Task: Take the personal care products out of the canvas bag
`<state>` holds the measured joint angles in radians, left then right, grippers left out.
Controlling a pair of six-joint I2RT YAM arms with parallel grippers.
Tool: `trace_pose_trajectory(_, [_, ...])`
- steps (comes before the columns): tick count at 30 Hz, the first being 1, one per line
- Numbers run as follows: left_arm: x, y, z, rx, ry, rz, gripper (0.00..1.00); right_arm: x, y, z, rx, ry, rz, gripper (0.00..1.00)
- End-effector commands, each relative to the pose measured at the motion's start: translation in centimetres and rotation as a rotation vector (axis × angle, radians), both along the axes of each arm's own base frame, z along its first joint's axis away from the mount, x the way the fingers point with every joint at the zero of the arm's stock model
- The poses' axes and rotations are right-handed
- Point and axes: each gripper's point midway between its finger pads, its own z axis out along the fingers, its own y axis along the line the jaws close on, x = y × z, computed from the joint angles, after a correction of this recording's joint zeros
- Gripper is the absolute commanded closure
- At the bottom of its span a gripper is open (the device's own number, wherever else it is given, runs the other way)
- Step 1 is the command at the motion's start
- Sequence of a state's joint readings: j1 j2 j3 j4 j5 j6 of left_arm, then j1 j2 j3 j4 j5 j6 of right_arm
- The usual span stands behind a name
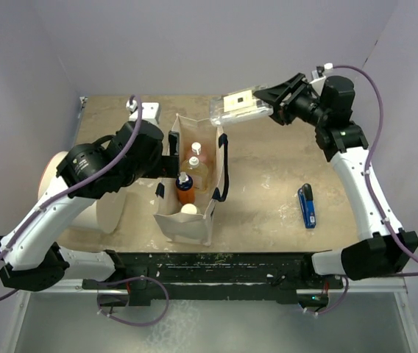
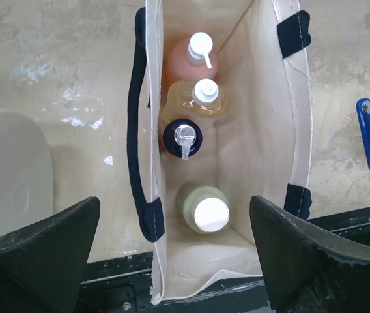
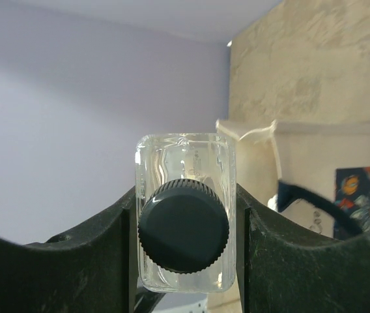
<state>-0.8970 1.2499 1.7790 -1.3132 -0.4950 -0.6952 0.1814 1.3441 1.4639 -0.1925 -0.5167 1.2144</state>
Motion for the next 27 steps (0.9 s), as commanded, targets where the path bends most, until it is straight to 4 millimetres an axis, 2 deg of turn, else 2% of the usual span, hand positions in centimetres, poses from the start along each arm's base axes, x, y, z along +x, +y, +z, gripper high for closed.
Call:
trace_pose_trajectory(1, [0.7, 0.4, 1.3, 0.085, -0.065, -0.079, 0.01, 1.3, -2.7, 5.9, 0.064, -0.159, -0.063, 1.0])
trace_pose_trajectory(7, [1.5, 0.3, 0.6, 0.071, -0.116, -0.134, 0.01, 4.4, -7.7, 4.0, -0.076, -0.138, -0.205, 1.0])
trace_pose_trajectory(10, [1.9, -0.3, 0.7, 0.019, -0.107, -0.138, 0.01, 5.9, -9.8, 1.5, -0.209, -0.077, -0.247, 1.0])
trace_pose_trajectory(15, [1.9, -1.6, 1.1, -0.05, -0.086, -0.152, 0.01, 8.4, -12.2, -2.7, -0.424, -0.063, -0.264, 1.0])
trace_pose_trajectory(17, [2.0, -1.7, 1.8, -0.079, -0.087, -0.137, 0.01, 9.7, -13.6, -4.2, -0.505, -0.066, -0.306, 1.0])
trace_pose_trajectory(19, [1.7, -2.2, 3.4, -0.125, -0.098, -0.158, 0.01, 11.4, -15.4, -5.5, -0.628, -0.088, -0.364, 1.0])
trace_pose_trajectory(24, [0.1, -1.8, 4.3, -0.18, -0.046, -0.141, 0.01, 13.7, -16.3, -9.2, -0.778, -0.085, -0.391, 1.0])
trace_pose_trajectory(27, [0.3, -1.1, 5.2, -0.149, -0.058, -0.125, 0.01, 14.7, -15.9, -10.8, -0.864, -0.081, -0.359, 1.0])
